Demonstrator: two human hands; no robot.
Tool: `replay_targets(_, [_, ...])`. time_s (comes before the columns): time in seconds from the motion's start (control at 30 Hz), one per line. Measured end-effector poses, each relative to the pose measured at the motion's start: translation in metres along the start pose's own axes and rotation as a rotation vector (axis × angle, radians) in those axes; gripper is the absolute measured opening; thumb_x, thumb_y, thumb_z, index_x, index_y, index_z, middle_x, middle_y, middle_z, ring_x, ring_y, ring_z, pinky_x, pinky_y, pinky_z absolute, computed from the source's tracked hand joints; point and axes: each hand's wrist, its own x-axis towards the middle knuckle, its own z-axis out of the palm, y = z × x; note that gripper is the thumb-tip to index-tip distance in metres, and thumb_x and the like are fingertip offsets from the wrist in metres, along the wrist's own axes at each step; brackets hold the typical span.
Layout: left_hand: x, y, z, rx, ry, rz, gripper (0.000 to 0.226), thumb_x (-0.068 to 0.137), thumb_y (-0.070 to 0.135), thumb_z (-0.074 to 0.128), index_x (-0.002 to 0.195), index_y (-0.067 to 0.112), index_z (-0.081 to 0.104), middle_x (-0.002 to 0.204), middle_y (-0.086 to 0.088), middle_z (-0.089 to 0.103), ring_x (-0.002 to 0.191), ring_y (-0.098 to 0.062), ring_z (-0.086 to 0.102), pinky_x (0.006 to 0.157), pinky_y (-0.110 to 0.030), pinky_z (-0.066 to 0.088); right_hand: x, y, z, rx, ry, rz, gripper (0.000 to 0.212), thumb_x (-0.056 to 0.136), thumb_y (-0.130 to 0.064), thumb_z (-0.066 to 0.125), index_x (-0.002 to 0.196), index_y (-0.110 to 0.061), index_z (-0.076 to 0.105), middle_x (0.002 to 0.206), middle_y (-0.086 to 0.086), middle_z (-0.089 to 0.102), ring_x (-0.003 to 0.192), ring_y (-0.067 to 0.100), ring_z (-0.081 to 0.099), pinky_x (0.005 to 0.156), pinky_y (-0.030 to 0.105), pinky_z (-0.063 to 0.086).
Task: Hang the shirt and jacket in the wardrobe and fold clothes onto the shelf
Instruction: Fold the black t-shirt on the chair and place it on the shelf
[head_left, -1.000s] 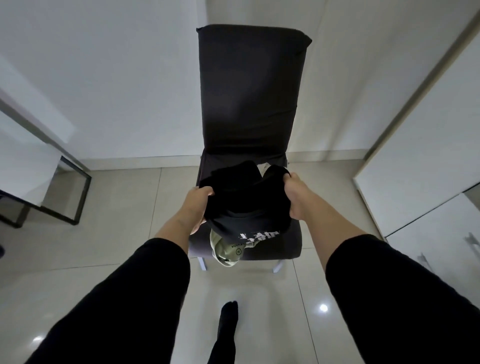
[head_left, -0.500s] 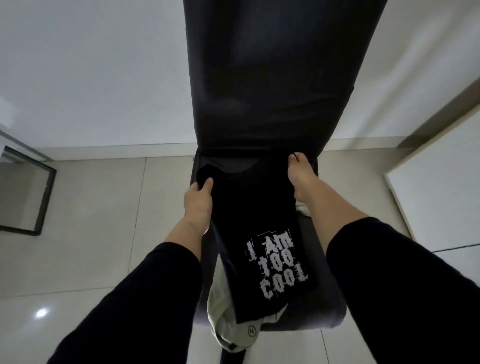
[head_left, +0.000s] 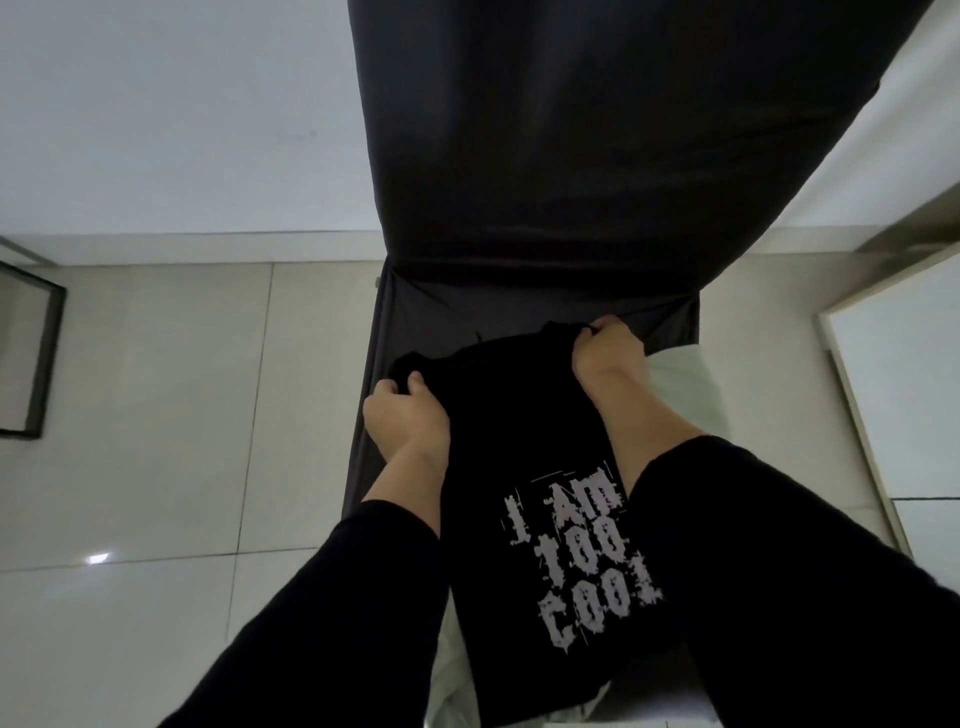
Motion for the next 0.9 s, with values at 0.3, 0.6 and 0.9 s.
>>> replay_targets(0.3, [-0.020,0.006,-0.005,0.018,-0.111,-0.124,0.055,0.096,0.039,0.049,0.138,0.005,0.037,0.139,-0.016,0.044,0.122,-0.033,0.049,0.092,-0.037,0.041,-0.022,-0.023,0.012,-0.553,-0.329,-0.669,0.078,0.080,-0.075,0.043,0.147,-0.037,0.029,0.158,-0.006,0.021,0.148,0.013,0.009,0.118,0.050,-0.006])
replay_targets(0.6, [-0.021,-0.001,-0.020,-0.266,-0.419,-0.066,0.027,0.096,0.025,0.053,0.122,0.019,0.058,0.110,-0.005,0.066,0.103,-0.026,0.064,0.094,-0.046,0.051,-0.036,-0.034,0.006,-0.728,-0.462,-0.666,0.079,0.071,-0.082,0.047,0.135,-0.036,0.048,0.142,0.001,0.040,0.136,0.024,0.025,0.112,0.044,0.016])
replay_targets(0.9, [-0.044,0.020,-0.043,-0.455,-0.501,0.115,0.030,0.099,0.009,0.044,0.124,0.021,0.054,0.119,-0.002,0.062,0.111,-0.021,0.058,0.097,-0.039,0.048,-0.051,-0.044,-0.015,-0.738,-0.665,-0.619,0.086,0.067,-0.082,0.053,0.141,-0.044,0.032,0.135,-0.003,0.055,0.131,0.020,0.043,0.114,0.041,0.014])
